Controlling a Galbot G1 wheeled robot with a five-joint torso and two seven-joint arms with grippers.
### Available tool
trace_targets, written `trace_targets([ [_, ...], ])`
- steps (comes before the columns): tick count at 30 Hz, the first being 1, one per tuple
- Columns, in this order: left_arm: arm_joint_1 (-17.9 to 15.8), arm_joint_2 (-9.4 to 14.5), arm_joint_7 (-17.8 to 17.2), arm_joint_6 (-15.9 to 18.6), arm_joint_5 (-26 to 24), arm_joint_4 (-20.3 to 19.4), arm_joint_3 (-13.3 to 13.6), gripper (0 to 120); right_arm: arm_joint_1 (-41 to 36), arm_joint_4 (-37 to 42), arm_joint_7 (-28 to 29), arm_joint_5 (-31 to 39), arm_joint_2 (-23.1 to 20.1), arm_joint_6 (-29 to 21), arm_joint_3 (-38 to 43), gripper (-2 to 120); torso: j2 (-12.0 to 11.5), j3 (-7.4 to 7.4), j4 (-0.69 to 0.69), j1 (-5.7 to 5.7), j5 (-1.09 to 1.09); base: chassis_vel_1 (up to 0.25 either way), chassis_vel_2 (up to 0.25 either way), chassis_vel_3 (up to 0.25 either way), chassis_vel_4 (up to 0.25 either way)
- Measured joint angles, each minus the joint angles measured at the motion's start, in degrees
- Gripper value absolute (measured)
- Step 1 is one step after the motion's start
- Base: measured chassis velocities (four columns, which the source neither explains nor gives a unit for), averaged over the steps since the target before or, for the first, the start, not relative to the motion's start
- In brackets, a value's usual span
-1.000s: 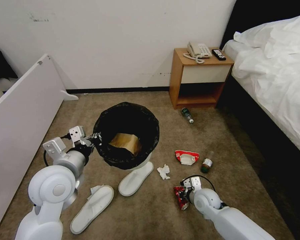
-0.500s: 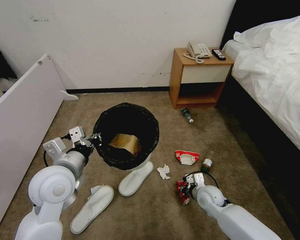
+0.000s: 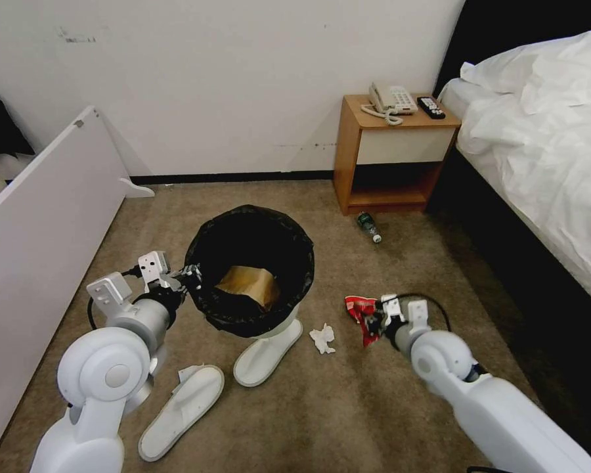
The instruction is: Pick up the trash bin, then pick up the garbage from the floor and place it into the trash bin.
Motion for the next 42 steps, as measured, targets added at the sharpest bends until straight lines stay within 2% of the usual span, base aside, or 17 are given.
trace_targets([
  [11,0.11,0.31,-0.69,0.63,-0.71,-0.01,0.56,4,2.16,11.27,-4.86,-1.08,-2.85,2.93,5.88,21,0.0,0.0,0.01,0.0,-0.01,0.0,0.0,0.0,0.0],
  [17,0.18,0.5,-0.9,0.7,-0.88,-0.01,0.64,4,1.97,15.31,-9.43,-2.96,-5.14,7.71,7.84,21,0.0,0.0,0.0,0.0,-0.01,0.0,0.0,0.0,0.0],
  [20,0.17,0.44,-0.92,0.73,-0.87,0.05,0.93,4,1.86,15.57,-11.63,-3.77,-5.51,9.86,8.28,21,0.0,0.0,0.0,0.0,-0.01,0.0,0.0,0.0,0.0],
  [22,0.11,0.53,-0.92,0.79,-0.82,0.38,1.56,4,1.71,15.03,-15.71,-4.91,-6.15,14.12,8.67,21,0.0,0.0,0.0,0.0,-0.01,0.0,0.0,0.0,0.0],
  [26,0.06,0.78,-0.92,0.83,-0.76,0.76,2.01,4,1.69,14.11,-19.01,-5.6,-6.53,17.21,8.85,21,0.0,0.0,0.0,0.0,0.0,0.0,0.0,0.0,0.0],
  [28,-0.1,0.99,-0.91,0.85,-0.72,1.23,2.47,4,1.67,12.84,-23.56,-6.11,-6.93,21.02,9.01,21,0.0,0.0,0.0,0.0,-0.01,0.0,0.0,0.0,0.0],
  [32,-0.19,1.22,-0.9,0.86,-0.71,1.54,2.99,4,1.66,12.08,-26.71,-6.18,-7.06,23.44,9.03,21,0.0,0.0,0.0,0.0,0.0,0.0,0.0,0.0,0.0],
  [36,-0.6,2.17,-0.87,0.92,-1.06,2.31,4.73,4,2.31,10.86,-32.12,-6.17,-7.48,27.48,8.51,21,0.0,0.0,0.01,0.0,-0.01,0.0,0.0,0.0,0.0],
  [42,-1.78,3.83,-0.95,1.15,-2.08,3.19,7.39,4,2.99,10.4,-36.98,-6.27,-8.38,30.75,6.84,21,0.0,0.0,0.0,0.0,-0.01,0.0,0.0,0.0,0.0],
])
